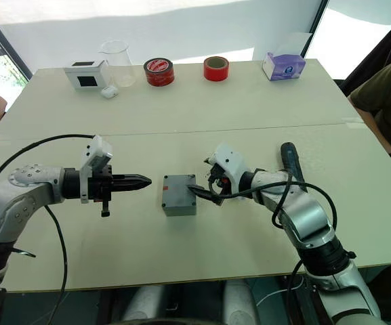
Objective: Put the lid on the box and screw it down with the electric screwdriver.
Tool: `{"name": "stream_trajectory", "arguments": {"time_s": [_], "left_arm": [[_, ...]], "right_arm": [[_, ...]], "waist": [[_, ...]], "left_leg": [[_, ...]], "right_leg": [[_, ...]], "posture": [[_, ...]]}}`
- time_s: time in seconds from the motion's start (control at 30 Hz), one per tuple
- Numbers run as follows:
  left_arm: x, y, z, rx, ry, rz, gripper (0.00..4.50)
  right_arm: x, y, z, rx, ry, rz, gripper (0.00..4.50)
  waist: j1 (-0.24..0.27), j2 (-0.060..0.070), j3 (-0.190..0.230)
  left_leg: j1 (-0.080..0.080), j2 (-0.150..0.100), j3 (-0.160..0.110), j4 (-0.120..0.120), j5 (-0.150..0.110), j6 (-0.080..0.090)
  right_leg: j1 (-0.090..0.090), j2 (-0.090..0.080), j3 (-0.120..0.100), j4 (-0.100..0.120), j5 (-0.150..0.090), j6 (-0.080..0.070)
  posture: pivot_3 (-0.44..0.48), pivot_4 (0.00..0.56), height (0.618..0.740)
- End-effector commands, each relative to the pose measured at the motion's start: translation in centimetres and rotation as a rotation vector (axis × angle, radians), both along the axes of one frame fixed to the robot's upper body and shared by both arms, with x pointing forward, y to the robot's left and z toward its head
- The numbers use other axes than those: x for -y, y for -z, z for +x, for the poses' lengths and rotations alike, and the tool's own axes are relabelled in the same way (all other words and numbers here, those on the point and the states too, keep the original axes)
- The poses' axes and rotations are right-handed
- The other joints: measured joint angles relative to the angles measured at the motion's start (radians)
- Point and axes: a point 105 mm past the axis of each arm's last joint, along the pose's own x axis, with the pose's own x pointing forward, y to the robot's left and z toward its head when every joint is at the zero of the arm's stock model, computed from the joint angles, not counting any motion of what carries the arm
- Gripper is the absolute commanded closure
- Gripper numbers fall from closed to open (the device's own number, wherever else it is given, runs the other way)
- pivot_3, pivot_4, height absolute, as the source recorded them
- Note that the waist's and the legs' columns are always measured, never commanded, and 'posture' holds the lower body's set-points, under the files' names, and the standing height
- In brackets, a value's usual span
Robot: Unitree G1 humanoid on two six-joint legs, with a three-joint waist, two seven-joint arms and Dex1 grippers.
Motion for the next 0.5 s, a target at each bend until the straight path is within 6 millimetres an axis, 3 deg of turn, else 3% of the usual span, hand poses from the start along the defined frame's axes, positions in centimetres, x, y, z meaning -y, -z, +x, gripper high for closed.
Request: {"name": "stream_trajectory", "arguments": {"time_s": [0.03,0.47,0.5], "left_arm": [[0.5,-1.0,0.0,0.05,0.022,-0.017,4.5],[0.4,-1.0,-0.1,0.05,0.025,-0.012,4.5],[0.4,-1.0,-0.1,0.049,0.025,-0.01,4.5]], "right_arm": [[-0.5,-2.2,-0.1,0.062,-0.008,0.055,0.02],[-1.8,-0.8,-0.9,0.158,-0.104,-0.032,0.02],[-1.7,-0.8,-0.7,0.166,-0.099,-0.032,0.25]], "waist": [[-0.001,0.0,0.0],[-0.001,0.0,0.0],[-0.001,0.0,0.0]], "left_leg": [[0.0,0.0,0.0,0.0,0.0,0.0],[0.0,0.0,0.0,0.0,0.0,0.0],[0.0,0.0,0.0,0.0,0.0,0.0]], "right_leg": [[0.0,0.0,0.0,0.0,0.0,0.0],[0.0,0.0,0.0,0.0,0.0,0.0],[0.0,0.0,0.0,0.0,0.0,0.0]], "posture": [[0.0,0.15,0.74],[0.0,0.15,0.74],[0.0,0.15,0.74]]}}
